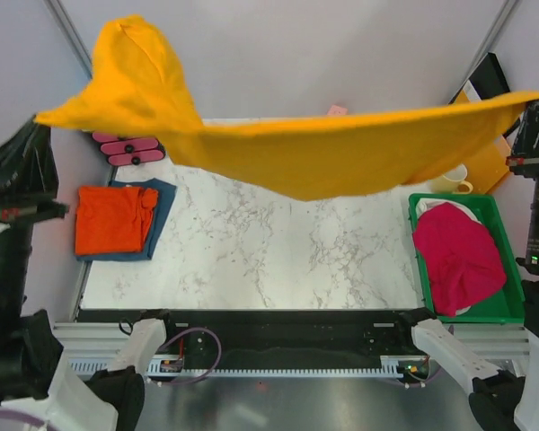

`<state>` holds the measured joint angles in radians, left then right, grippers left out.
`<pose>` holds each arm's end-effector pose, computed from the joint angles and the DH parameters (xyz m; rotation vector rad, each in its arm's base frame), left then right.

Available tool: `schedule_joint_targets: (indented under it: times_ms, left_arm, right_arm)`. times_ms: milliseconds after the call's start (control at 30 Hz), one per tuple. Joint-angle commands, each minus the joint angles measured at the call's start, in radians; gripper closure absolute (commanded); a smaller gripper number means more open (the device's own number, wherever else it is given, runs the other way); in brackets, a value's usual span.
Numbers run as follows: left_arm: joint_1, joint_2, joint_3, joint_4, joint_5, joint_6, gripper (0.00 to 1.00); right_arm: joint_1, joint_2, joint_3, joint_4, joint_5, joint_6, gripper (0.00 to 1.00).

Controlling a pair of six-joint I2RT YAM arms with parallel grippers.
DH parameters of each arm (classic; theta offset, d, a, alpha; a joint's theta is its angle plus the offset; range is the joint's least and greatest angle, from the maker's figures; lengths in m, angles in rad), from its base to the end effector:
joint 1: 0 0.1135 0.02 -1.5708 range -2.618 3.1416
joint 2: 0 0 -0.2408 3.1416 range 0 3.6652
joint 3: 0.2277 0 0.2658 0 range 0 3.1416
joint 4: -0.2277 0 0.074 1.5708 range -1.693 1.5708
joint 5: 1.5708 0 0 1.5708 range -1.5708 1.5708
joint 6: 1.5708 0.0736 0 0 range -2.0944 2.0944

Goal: Fold and stack the t-shirts
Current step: Flatten out the tshirt

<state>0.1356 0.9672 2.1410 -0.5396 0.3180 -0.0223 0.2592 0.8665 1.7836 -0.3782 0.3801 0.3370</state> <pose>0.0467 -0.0168 0.6590 0.2200 0.9479 -0.0447 0.0999 -0.0018 0.6121 0.3864 1.0085 0.3415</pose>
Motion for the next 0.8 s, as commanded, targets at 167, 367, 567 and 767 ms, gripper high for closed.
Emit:
schedule_joint_targets:
  times_ms: [167,367,567,767]
  left_arm:
    - [0.004,-0.001,-0.298,-0.205,-0.065,0.091,0.98]
    - [0.005,0.094,0.074,-0.224,-0.138,0.059,0.98]
    - [0.006,0.13,-0.024,-0.275,-0.088,0.032,0.98]
    - [0.006,0.065,0.041,-0.198,-0.135,0.041,0.98]
  right_arm:
    - [0.029,0.117,-0.197,-0.203,0.011,0.044,1.0]
    - [0.029,-0.011,-0.064,-0.061,0.121,-0.094,1.0]
    - [0.084,0.09,-0.006,-0.288,0.221,-0.06,1.0]
    - [0.081,-0.058,-0.098,-0.067,0.174,-0.119,1.0]
